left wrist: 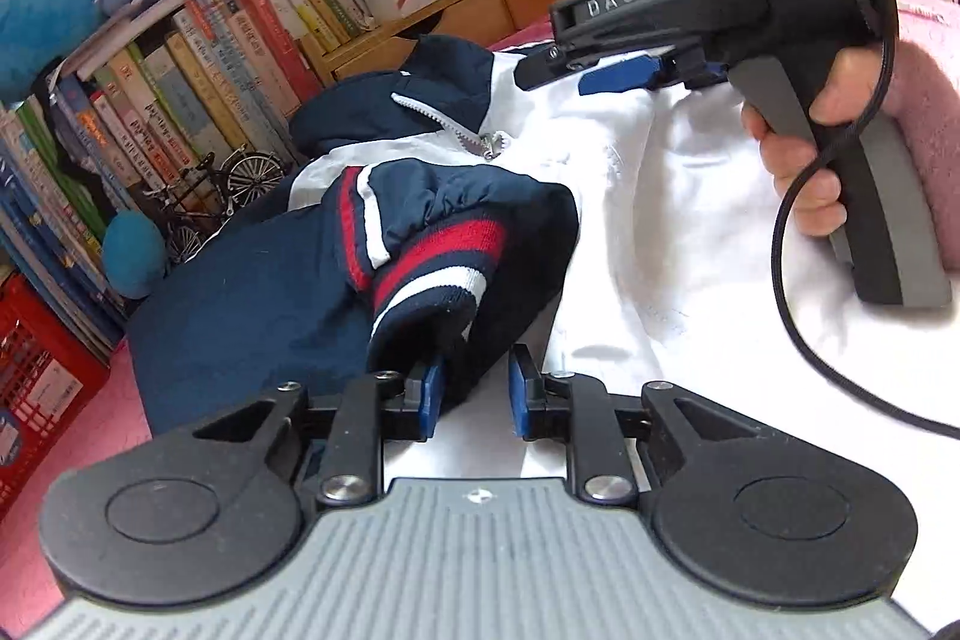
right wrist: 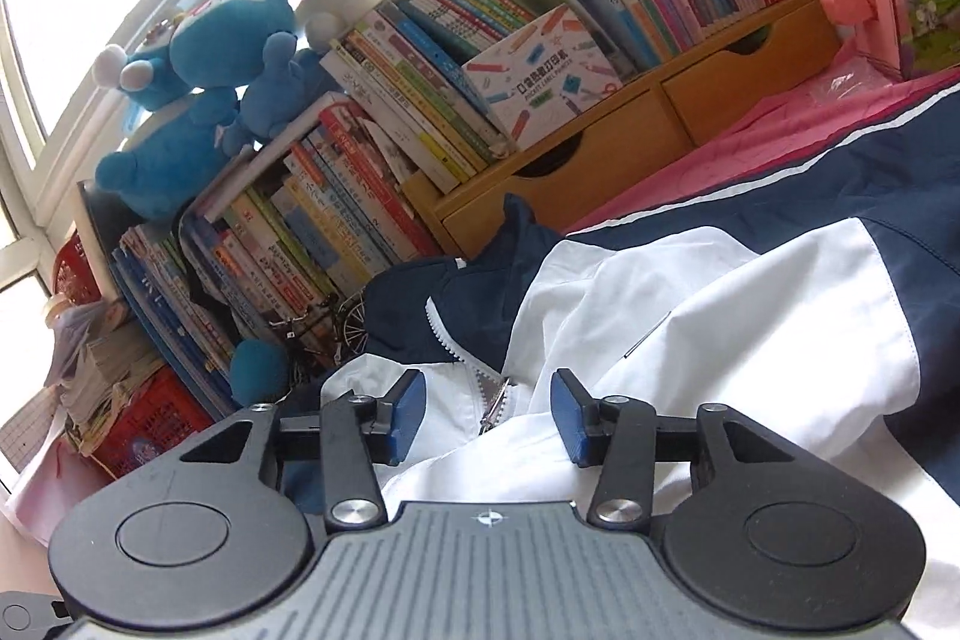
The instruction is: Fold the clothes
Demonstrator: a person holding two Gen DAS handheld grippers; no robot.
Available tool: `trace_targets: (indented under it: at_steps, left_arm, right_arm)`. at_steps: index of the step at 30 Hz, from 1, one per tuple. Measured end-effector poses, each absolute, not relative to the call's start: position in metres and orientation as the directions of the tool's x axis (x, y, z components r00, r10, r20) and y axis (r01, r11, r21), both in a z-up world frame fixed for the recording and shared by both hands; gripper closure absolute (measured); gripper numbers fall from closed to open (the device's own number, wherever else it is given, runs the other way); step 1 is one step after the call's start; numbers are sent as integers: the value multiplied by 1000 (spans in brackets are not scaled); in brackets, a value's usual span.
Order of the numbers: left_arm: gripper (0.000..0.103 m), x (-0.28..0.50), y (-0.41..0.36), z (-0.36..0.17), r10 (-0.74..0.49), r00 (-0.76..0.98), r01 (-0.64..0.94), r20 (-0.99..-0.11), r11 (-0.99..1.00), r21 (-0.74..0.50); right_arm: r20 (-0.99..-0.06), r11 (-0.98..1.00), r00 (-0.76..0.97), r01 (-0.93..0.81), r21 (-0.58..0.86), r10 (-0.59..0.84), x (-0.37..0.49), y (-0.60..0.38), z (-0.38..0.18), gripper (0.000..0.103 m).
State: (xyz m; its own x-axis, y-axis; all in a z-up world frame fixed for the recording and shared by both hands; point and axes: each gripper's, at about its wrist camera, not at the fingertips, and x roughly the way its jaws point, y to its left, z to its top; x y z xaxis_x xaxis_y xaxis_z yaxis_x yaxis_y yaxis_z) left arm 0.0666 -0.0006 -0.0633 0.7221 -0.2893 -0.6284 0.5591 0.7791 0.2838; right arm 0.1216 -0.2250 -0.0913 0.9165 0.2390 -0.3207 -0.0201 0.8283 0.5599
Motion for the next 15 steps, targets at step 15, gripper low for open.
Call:
trace_targets:
  at_steps: [15]
  left_arm:
    - [32, 115, 76, -64, -546, 664, 44, -510, 710, -703]
  right_arm:
    - [-335, 838, 900, -57, 543, 278, 121, -216, -87, 47]
